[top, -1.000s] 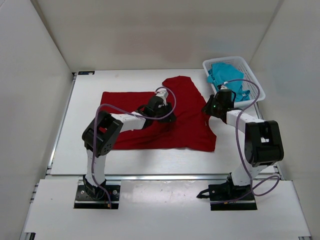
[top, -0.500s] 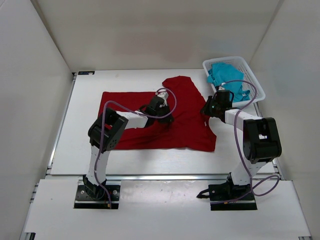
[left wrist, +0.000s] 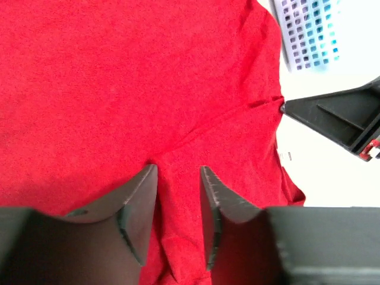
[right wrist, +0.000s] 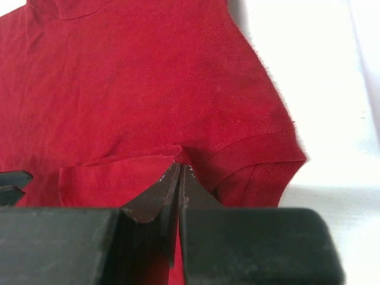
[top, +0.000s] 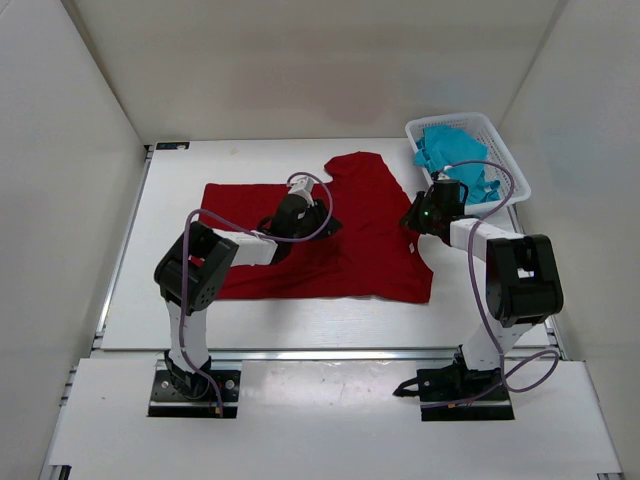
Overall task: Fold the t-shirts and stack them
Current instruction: Fold the flattened tshirt in 1/3 of the way
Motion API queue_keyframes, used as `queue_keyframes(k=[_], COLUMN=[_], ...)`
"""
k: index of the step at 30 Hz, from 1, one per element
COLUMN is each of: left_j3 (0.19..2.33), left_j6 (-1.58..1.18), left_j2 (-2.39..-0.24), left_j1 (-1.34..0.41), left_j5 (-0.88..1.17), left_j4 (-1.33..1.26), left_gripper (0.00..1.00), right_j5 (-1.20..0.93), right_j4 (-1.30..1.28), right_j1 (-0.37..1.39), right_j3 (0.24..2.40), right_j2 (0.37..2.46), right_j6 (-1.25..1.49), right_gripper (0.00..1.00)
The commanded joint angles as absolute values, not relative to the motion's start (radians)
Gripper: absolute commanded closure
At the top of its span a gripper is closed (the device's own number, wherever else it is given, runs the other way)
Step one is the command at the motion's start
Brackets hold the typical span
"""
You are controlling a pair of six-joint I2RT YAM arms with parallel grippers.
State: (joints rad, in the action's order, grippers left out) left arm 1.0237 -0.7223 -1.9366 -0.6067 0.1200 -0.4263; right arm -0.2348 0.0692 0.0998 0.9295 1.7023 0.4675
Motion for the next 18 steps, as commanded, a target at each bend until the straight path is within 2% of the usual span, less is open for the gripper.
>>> queue_keyframes(k=[1,6,10,12,17,18], left_j3=[1.0,1.005,0.945,0.898,0.734,0.691], left_j6=[-0.795,-0.836,-0.779,-0.735,-0.654,-0.644], left_j2=[-1.948,-1.971,-1.831,-1.728,-1.508,-1.482], left_j1=[-0.588,-0.555,-0.546,-0.541,-0.572,-0.592], left_j5=[0.143,0.166,0.144,0.114,0.043,0.023], left_j4=[-0.523,-0.518,-0.496,-0.45,-0.312,-0.295], left_gripper=[0.52,0.51,0.5,0.5,0.51,0.52], right_j5=[-0.233,-0.25,-0.235,-0.197,-0.071,-0.04], right_j4=[0.112,0.061,0.051,0.035,0.006,0.011], right_j1=[0.087,0.084,0.089,0.098,0.184,0.201], right_j3=[0.94,0.995,0.988,0.983,0.919,0.895], right_j2=[1.73,1.761,1.709,1.648,1.494,1.464], right_j6=[0.466,0.469,0.472,0.471,0.475,0.476], right_gripper=[1.0,0.98,0.73,0.67,0.67,0.72])
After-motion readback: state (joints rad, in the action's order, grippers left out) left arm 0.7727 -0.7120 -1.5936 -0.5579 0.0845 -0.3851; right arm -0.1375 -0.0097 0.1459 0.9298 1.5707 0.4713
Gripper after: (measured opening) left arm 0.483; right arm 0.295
